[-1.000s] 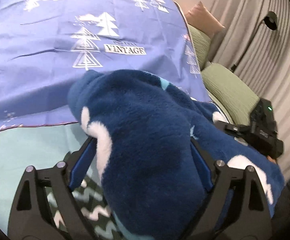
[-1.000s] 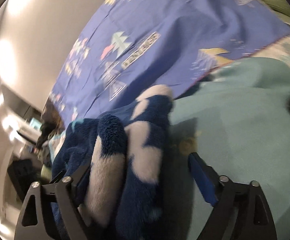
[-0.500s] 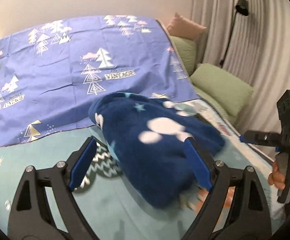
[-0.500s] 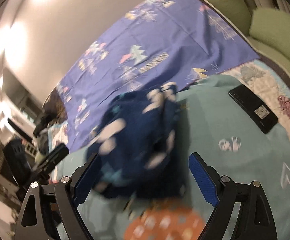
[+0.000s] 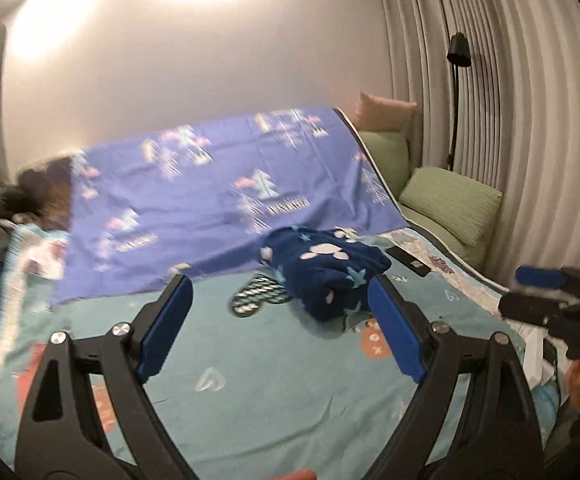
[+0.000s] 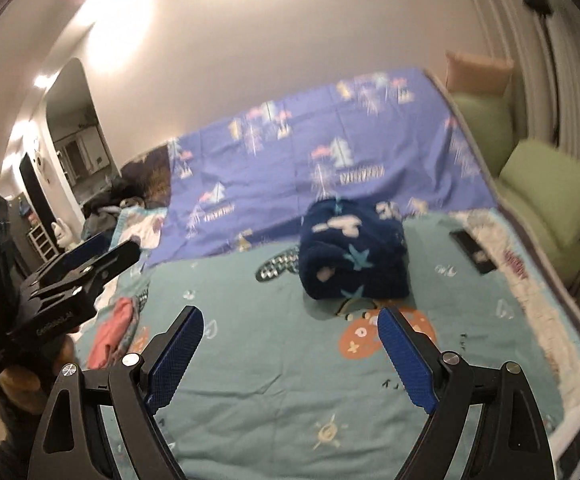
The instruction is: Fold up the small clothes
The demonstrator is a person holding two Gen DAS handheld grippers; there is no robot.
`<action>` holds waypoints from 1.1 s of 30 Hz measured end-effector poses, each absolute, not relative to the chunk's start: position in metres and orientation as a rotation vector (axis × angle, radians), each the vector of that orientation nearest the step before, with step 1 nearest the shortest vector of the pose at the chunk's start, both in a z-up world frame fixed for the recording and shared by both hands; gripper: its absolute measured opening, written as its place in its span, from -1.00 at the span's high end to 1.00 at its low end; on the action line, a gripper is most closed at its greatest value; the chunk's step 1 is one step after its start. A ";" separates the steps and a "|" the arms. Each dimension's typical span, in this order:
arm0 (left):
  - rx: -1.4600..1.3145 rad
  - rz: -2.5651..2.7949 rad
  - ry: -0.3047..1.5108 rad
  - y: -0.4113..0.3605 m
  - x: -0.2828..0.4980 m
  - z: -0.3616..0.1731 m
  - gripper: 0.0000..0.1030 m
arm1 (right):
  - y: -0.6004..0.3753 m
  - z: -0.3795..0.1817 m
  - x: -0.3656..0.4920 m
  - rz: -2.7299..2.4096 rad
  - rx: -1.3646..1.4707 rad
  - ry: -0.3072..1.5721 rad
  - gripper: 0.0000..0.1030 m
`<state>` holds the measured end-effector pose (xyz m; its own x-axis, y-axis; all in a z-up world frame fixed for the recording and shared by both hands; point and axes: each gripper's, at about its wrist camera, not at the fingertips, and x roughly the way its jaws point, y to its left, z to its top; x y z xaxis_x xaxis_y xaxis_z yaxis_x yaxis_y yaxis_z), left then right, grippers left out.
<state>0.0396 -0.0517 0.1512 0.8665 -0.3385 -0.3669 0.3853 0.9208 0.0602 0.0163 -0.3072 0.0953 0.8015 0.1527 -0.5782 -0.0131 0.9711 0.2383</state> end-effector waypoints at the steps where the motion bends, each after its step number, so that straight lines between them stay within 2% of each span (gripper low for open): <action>1: 0.152 -0.366 0.338 -0.043 0.020 0.155 -0.83 | -0.299 0.101 0.004 0.077 0.211 0.616 -0.76; 12: 0.184 -0.312 0.283 -0.004 -0.092 0.128 -0.86 | -0.232 0.095 -0.108 -0.058 0.144 0.542 -0.81; 14: 0.166 -0.329 0.286 -0.001 -0.103 0.121 -0.90 | -0.227 0.089 -0.124 -0.096 0.140 0.527 -0.90; 33: 0.124 -0.351 0.360 -0.006 -0.125 0.080 -0.92 | -0.212 0.065 -0.150 -0.215 0.098 0.562 -0.92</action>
<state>-0.1254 -0.0060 0.0796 0.8764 -0.3137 -0.3653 0.3574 0.9322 0.0568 -0.1497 -0.2124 0.0652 0.8243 -0.1751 -0.5385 0.2287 0.9729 0.0336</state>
